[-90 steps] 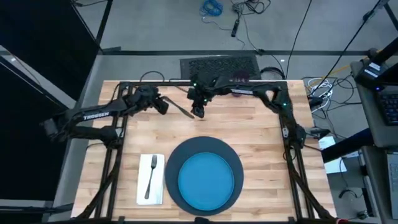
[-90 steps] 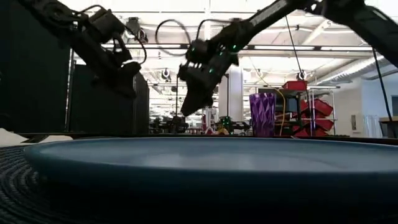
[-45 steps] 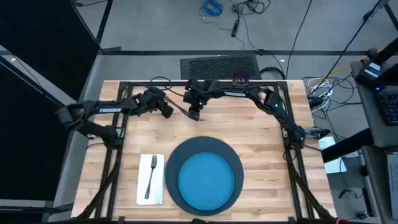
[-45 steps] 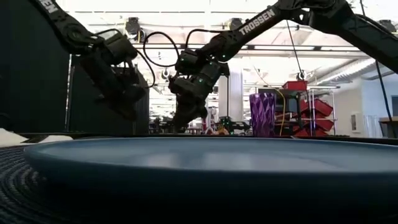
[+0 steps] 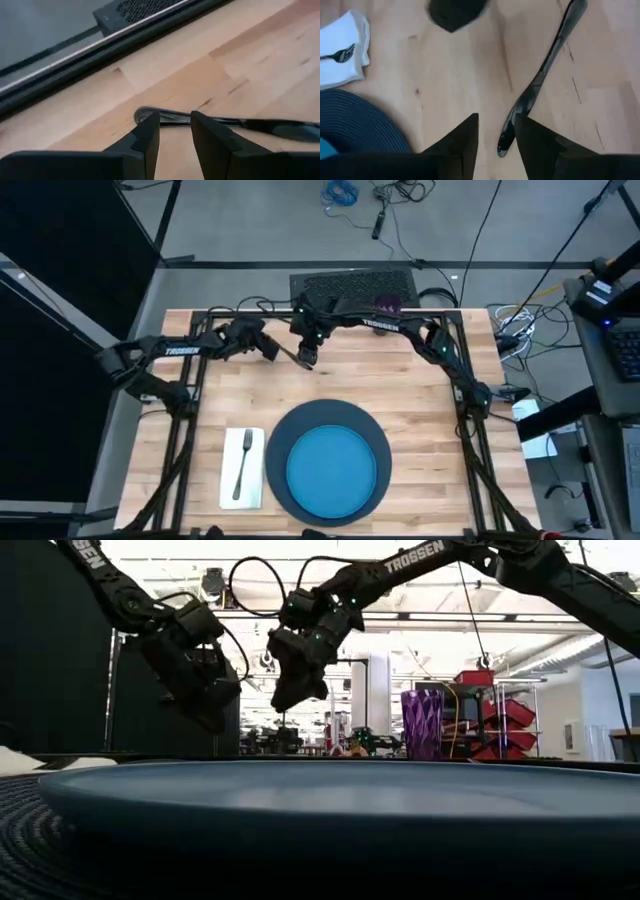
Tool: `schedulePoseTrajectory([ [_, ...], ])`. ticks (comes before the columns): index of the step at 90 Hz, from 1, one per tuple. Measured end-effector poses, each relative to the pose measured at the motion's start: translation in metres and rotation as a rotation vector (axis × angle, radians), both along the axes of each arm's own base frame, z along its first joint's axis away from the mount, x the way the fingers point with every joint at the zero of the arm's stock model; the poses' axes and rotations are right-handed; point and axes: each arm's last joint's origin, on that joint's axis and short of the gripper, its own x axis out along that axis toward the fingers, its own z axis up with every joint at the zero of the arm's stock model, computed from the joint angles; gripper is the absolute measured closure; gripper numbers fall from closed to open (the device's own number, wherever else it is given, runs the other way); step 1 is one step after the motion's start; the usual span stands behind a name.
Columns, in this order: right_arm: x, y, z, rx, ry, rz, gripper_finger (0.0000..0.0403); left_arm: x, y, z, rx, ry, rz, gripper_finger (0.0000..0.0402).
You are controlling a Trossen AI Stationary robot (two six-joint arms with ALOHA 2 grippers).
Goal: Set table place
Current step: Move the black knife to the right of the blue table mat on the table
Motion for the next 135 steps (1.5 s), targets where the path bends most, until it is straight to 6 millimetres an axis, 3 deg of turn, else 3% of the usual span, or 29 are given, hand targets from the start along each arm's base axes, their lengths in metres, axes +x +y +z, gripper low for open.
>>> schedulePoseTrajectory([
  [25,-0.004,0.002,0.002,0.023,0.045,0.006,0.0291,0.012,0.014,-0.029,-0.128,0.126,0.035,0.0304],
  [43,-0.006,0.003,0.001,0.031,0.071,0.013,0.0291,0.019,0.02,-0.04,-0.109,0.122,0.033,0.0304],
  [62,-0.009,0.004,-0.001,0.033,0.092,0.03,0.0291,0.02,0.016,-0.029,-0.097,0.098,-0.011,0.0304],
  [78,-0.011,0.0,-0.001,0.032,0.094,0.027,0.0291,0.018,0.02,-0.013,0.021,0.086,0.045,0.0304],
  [98,-0.011,0.0,-0.001,0.03,0.097,0.032,0.0291,0.013,0.036,-0.018,0.005,0.092,0.105,0.0304],
  [110,-0.011,0.0,-0.001,0.032,0.099,0.032,0.0291,0.019,0.048,-0.012,0.006,0.056,0.115,0.0304],
  [135,-0.016,0.006,-0.004,0.064,0.166,0.035,0.0291,0.028,0.057,-0.023,-0.052,0.134,0.114,0.0304],
])
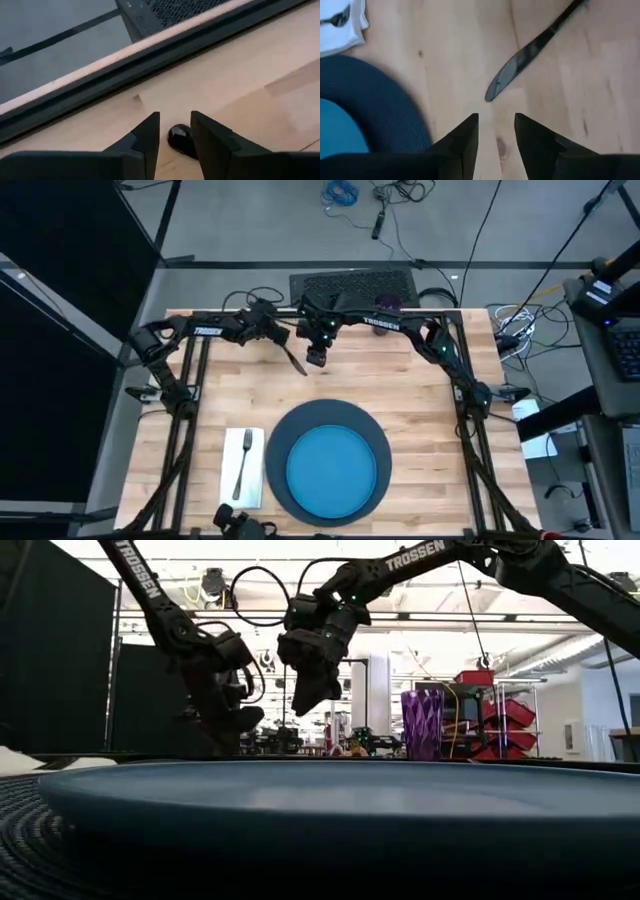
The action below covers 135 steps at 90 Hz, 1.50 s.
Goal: Set table place
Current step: Move the black knife to the right of the blue table mat on the table
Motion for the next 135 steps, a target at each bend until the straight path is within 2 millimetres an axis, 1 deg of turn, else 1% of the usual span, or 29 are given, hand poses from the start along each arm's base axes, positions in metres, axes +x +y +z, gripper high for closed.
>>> schedulePoseTrajectory([
  [16,-0.002,0.004,-0.001,0.01,0.028,0.013,0.0291,-0.001,0.0,-0.01,-0.024,0.043,0.008,0.0304],
  [29,-0.002,0.004,-0.001,0.01,0.03,0.013,0.0291,0.001,0.001,-0.012,-0.03,0.031,0.001,0.0305],
  [42,-0.002,0.005,-0.001,0.011,0.032,0.017,0.0291,0.005,-0.003,-0.013,-0.047,0.015,-0.029,0.0305],
  [50,-0.002,0.006,-0.001,0.013,0.037,0.017,0.0291,0.011,-0.01,-0.013,-0.059,0.009,-0.061,0.0305],
  [67,-0.003,0.006,-0.002,0.02,0.054,0.017,0.0291,0.03,-0.032,-0.013,-0.09,-0.017,-0.171,0.0305],
  [78,-0.005,0.007,-0.002,0.028,0.068,0.014,0.0291,0.038,-0.044,-0.013,-0.097,-0.029,-0.198,0.0305],
  [87,-0.003,0.011,-0.002,0.033,0.07,0.009,0.0291,0.044,-0.054,-0.013,-0.098,-0.029,-0.232,0.0305],
  [98,0.002,0.021,-0.002,0.028,0.064,0.033,0.0291,0.053,-0.061,-0.012,-0.076,-0.06,-0.281,0.0305],
  [109,0.005,0.031,-0.002,0.02,0.059,0.076,0.0291,0.061,-0.062,-0.008,-0.059,-0.135,-0.341,0.0305],
  [118,0.006,0.034,-0.002,0.011,0.054,0.101,0.0291,0.066,-0.057,0.0,-0.033,-0.167,-0.343,0.0304],
  [127,0.006,0.035,-0.001,0.003,0.05,0.121,0.0291,0.067,-0.053,0.003,-0.017,-0.173,-0.333,0.0304],
  [135,0.005,0.038,-0.002,-0.014,0.054,0.181,0.0291,0.063,-0.051,0.014,-0.002,-0.184,-0.32,0.0304],
])
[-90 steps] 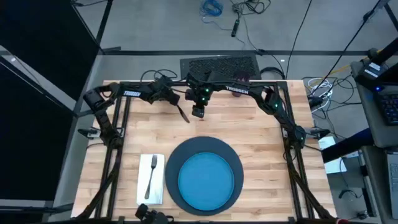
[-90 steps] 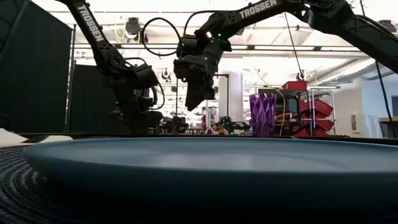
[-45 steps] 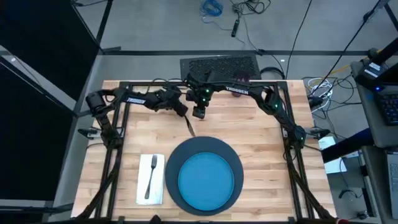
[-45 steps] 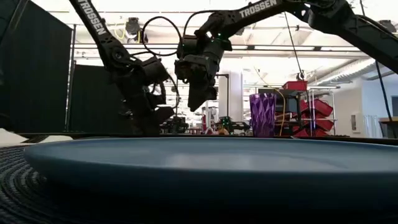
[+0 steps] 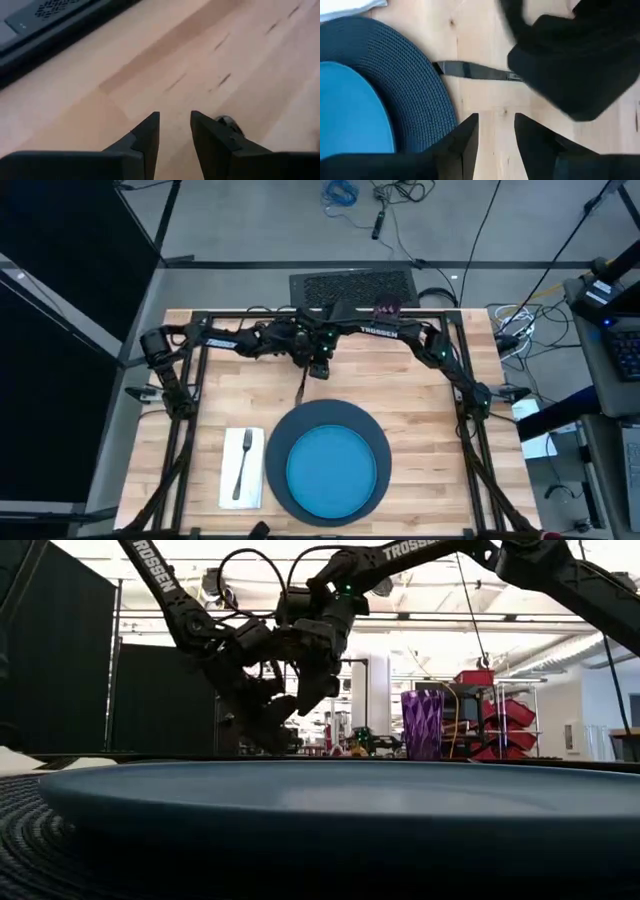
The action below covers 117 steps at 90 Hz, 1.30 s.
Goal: Set table place
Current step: Move the black knife to the right of the blue table mat on the table
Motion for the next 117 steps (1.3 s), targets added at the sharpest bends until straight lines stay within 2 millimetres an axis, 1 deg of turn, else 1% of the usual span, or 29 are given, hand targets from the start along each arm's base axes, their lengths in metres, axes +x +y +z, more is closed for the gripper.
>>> schedulePoseTrajectory([
  [13,-0.001,0.007,0.0,-0.03,-0.013,0.135,0.0291,-0.011,-0.003,0.022,0.028,0.004,-0.009,0.0304],
  [22,0.003,0.015,-0.001,-0.061,-0.042,0.234,0.0291,-0.022,-0.008,0.048,0.082,-0.001,-0.014,0.0304],
  [33,0.008,0.026,-0.002,-0.098,-0.089,0.34,0.0291,-0.046,-0.02,0.076,0.142,0.092,0.018,0.0304],
  [42,0.012,0.029,-0.003,-0.127,-0.124,0.402,0.0291,-0.071,-0.034,0.096,0.19,0.166,0.069,0.0304],
  [49,0.014,0.029,-0.003,-0.148,-0.153,0.433,0.0291,-0.092,-0.047,0.105,0.211,0.184,0.104,0.0304],
  [58,0.02,0.026,-0.008,-0.181,-0.197,0.458,0.0291,-0.117,-0.065,0.112,0.217,0.113,0.128,0.0304],
  [63,0.023,0.024,-0.013,-0.202,-0.211,0.473,0.0291,-0.128,-0.075,0.113,0.221,0.06,0.133,0.0304],
  [74,0.029,0.021,-0.018,-0.267,-0.257,0.545,0.0291,-0.149,-0.095,0.108,0.213,-0.045,0.127,0.0304],
  [85,0.032,0.021,-0.027,-0.331,-0.231,0.595,0.0291,-0.164,-0.109,0.092,0.187,-0.108,0.127,0.0304],
  [103,0.038,0.022,-0.036,-0.365,-0.255,0.641,0.0291,-0.175,-0.119,0.065,0.151,-0.135,0.127,0.0304],
  [109,0.039,0.021,-0.038,-0.378,-0.264,0.665,0.0291,-0.177,-0.12,0.062,0.156,-0.136,0.121,0.0304],
  [117,0.038,0.021,-0.038,-0.394,-0.269,0.712,0.0291,-0.177,-0.12,0.063,0.161,-0.146,0.12,0.0304],
])
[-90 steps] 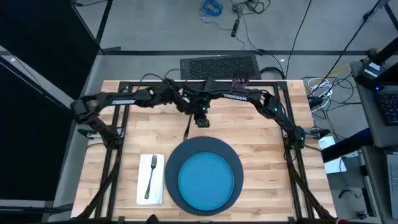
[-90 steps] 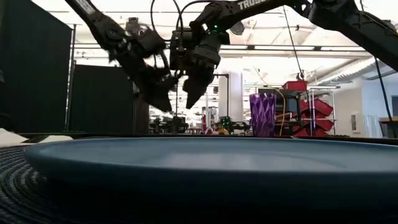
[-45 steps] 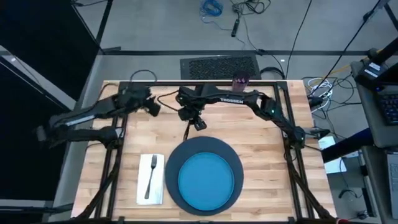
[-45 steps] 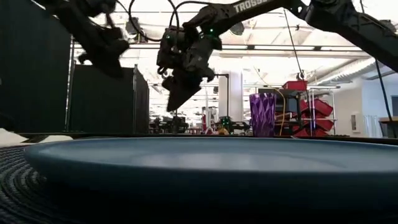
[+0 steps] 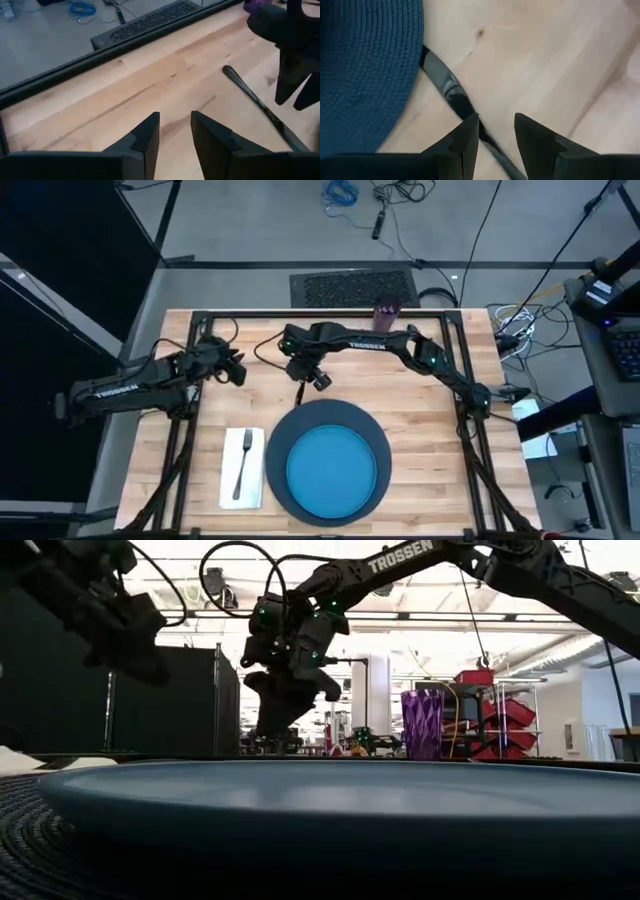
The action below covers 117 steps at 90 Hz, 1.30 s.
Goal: Set table place
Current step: Move the black knife to the right of the blue table mat on the table
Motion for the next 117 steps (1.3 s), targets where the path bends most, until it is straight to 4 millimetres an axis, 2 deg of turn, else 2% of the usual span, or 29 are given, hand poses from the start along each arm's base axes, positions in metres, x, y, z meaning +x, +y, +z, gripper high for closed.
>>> schedulePoseTrajectory([
  [31,-0.001,0.0,-0.001,-0.048,-0.006,0.115,0.0291,0.001,0.0,0.004,0.042,-0.021,-0.026,0.0304],
  [40,0.001,0.0,-0.008,-0.073,-0.017,0.168,0.0291,0.002,0.001,0.005,0.044,-0.03,-0.029,0.0304],
  [59,0.005,-0.002,-0.041,-0.127,0.044,0.243,0.0291,0.002,0.0,0.005,0.042,-0.027,-0.036,0.0304],
  [84,0.004,-0.002,-0.041,-0.164,0.069,0.254,0.0291,0.002,0.0,0.005,0.058,-0.013,-0.05,0.0304],
  [117,0.001,-0.015,-0.041,-0.132,0.072,0.151,0.0291,0.004,0.001,0.008,0.077,-0.04,-0.053,0.0304],
])
